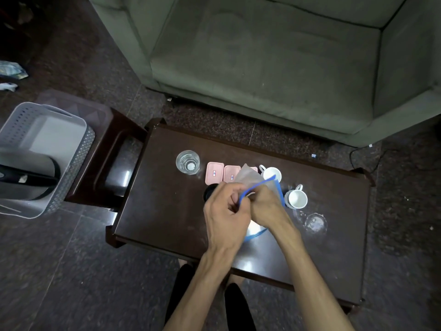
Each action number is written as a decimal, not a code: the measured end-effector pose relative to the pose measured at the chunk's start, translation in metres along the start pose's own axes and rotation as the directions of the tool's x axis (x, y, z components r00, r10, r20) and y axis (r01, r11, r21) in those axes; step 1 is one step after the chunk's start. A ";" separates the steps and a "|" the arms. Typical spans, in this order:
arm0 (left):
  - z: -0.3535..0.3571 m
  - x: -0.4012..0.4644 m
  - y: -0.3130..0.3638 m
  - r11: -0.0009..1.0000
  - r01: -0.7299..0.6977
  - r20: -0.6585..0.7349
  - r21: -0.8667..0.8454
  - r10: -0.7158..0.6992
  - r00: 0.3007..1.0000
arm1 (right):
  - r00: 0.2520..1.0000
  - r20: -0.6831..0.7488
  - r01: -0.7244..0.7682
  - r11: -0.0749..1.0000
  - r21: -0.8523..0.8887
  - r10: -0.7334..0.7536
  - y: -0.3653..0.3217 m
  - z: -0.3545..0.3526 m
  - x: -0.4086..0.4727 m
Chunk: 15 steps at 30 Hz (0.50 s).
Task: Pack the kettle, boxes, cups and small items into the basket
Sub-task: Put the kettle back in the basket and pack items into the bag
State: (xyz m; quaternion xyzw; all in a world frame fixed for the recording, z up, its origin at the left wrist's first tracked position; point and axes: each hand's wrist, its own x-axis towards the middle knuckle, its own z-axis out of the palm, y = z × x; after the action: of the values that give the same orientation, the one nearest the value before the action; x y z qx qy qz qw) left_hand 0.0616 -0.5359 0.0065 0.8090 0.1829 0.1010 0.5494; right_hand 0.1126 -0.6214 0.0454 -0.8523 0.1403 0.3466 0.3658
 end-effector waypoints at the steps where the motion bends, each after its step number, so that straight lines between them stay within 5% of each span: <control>1: -0.003 0.006 -0.001 1.000 -0.003 -0.012 0.011 0.003 1.000 | 1.000 0.002 0.017 1.000 -0.008 -0.017 -0.001 -0.001 -0.003; 5: -0.017 0.028 0.003 0.999 0.050 -0.031 0.015 -0.049 0.998 | 0.967 -0.187 0.176 0.984 -0.012 -0.175 0.004 -0.003 -0.011; 7: -0.026 0.036 0.006 0.998 0.037 -0.038 0.056 -0.035 0.999 | 0.930 -0.297 0.262 0.956 0.131 -0.214 0.004 -0.011 -0.016; 12: -0.041 0.055 0.009 0.969 -0.188 0.047 0.157 0.183 0.982 | 0.933 -0.321 0.343 0.681 0.647 -0.164 0.005 -0.041 -0.027; 15: -0.042 0.059 0.011 0.972 -0.212 0.110 0.104 0.201 0.973 | 0.951 -0.275 0.306 0.562 0.768 -0.141 0.005 -0.046 -0.028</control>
State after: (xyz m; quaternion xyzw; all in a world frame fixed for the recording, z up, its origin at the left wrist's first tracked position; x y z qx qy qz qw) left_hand 0.1019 -0.4799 0.0298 0.8579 0.0759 0.1069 0.4968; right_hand 0.1121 -0.6580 0.0851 -0.6340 0.2044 0.1170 0.7366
